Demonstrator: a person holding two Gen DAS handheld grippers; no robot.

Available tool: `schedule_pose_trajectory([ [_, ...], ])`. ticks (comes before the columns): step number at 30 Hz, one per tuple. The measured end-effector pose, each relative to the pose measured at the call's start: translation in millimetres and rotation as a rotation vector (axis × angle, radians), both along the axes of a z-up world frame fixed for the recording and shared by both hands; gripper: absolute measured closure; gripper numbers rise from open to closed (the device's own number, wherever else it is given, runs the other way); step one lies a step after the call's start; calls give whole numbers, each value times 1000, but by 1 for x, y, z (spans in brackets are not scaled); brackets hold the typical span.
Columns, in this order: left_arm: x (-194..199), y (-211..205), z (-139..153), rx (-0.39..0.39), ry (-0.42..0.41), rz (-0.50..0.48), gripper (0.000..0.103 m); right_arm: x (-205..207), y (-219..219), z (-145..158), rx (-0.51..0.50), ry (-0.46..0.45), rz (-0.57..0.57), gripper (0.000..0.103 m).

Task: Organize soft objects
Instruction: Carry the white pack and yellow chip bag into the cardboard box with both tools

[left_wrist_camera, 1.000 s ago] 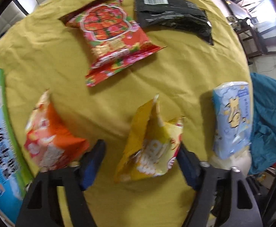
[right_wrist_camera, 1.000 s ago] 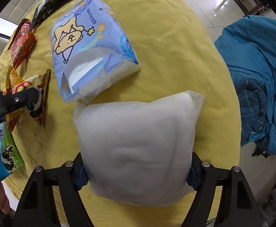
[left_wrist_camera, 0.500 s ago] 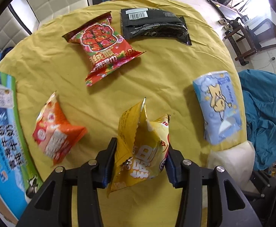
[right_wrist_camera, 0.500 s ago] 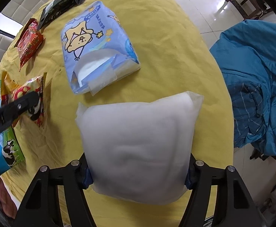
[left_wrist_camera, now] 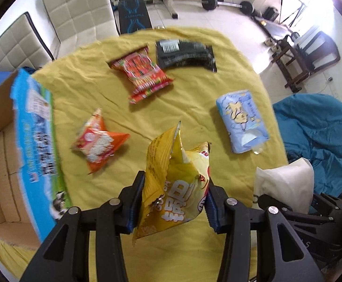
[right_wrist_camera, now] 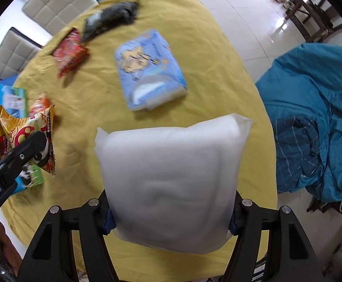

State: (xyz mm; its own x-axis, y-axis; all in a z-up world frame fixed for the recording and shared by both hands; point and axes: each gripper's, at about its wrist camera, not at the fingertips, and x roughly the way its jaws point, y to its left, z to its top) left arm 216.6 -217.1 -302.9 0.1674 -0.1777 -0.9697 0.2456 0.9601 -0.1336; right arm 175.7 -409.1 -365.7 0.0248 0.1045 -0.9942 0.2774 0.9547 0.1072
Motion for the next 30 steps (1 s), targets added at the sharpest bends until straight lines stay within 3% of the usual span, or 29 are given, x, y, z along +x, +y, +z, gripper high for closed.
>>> schedule_pose_trajectory([
  [7, -8, 58, 70, -77, -90, 70, 60, -1, 57, 73, 39, -110, 94, 32],
  [16, 2, 180, 101, -186, -106, 235, 60, 27, 183, 143, 108, -215, 244, 32],
  [24, 29, 297, 96, -323, -56, 405, 60, 76, 297, 143, 132, -214, 337, 32],
  [30, 64, 370, 47, -421, 60, 505, 60, 124, 365, 101, 137, -167, 367, 32],
])
